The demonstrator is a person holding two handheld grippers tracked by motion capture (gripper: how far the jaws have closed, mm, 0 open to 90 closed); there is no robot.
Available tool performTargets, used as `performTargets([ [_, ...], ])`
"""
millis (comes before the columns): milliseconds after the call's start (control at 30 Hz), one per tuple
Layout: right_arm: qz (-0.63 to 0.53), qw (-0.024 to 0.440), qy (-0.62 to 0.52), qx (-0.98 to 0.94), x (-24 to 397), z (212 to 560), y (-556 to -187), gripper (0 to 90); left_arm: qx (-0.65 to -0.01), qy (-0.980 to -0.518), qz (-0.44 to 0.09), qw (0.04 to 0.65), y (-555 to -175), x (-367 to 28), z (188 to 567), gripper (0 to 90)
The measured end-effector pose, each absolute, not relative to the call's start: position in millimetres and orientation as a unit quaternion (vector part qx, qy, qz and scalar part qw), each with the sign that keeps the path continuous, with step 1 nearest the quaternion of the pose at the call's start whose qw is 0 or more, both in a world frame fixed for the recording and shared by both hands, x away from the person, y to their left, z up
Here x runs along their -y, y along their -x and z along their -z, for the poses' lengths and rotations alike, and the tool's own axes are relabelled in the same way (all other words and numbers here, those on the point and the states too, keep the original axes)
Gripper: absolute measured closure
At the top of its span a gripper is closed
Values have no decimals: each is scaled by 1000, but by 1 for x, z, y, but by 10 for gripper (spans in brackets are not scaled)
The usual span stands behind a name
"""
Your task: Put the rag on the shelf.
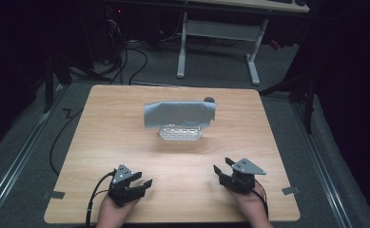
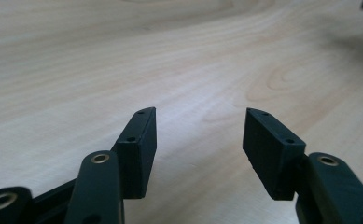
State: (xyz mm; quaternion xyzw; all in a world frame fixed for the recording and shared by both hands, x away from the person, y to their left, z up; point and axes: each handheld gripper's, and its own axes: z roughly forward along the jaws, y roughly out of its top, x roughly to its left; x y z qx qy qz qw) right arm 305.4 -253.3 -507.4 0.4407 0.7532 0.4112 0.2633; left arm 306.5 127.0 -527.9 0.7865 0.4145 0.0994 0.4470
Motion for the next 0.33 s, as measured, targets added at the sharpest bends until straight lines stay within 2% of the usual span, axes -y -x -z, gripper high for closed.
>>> performTargets([
  [333,-393,254,-445,-764,253,521,-317,414,-413,-787,-84,452,-316,-128,531,450],
])
